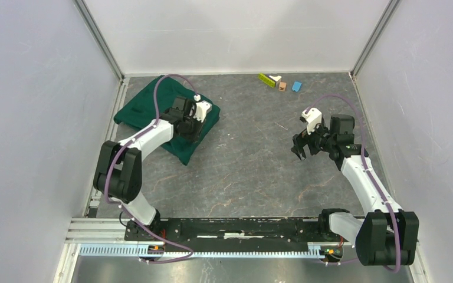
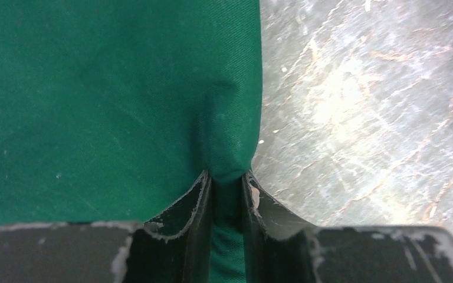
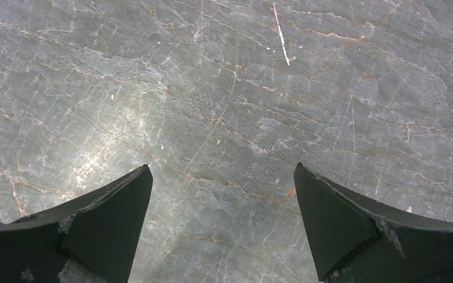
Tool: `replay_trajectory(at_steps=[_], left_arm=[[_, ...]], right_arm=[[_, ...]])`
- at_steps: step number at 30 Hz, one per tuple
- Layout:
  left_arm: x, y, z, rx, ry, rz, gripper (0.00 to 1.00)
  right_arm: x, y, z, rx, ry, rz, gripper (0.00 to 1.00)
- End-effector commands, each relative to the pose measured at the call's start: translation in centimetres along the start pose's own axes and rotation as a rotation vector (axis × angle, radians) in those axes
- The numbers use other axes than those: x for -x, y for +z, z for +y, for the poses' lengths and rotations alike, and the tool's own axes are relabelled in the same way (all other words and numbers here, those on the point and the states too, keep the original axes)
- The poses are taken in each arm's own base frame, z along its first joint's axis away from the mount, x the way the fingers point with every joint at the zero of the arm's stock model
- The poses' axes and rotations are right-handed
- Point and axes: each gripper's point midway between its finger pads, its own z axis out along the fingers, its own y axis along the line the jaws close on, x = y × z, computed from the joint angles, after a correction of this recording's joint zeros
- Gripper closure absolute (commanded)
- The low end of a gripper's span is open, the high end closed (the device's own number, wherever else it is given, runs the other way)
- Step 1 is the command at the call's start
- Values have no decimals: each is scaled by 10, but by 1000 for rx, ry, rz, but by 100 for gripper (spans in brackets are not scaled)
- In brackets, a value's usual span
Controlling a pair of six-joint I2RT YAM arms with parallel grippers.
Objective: Open and lay out the surgical kit
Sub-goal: Move the surgical kit at the center of the board.
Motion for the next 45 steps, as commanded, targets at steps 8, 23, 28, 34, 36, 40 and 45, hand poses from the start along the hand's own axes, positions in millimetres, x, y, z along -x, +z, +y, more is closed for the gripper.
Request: replay_trajectory(at_steps=[8,23,28,34,36,40,45], left_arm=[[43,34,-123,-347,-48,11,94],[97,78,-215,-492,-322,-9,91],[85,79,-231,-482,-446,23,91],[85,63,-271,-530,-481,16,86],[102,58,-288,-600,-487,3,79],[147,48,-305,-733,-448,-43,64],[183,17,-285,-782,-371,-173,33]], right_arm=[[-1,-3,-25,-118,-21,3,2],[-5,-6,-37,-187,-31,21,3],[-4,-7,-38,-195,-37,18,3],[-3,-8,-42,-213,-39,19,3],[-4,-7,-43,-218,-36,20,3],[2,-8,-40,-203,-45,-5,3],[20,-17,-29,-168,-108,-93,3]])
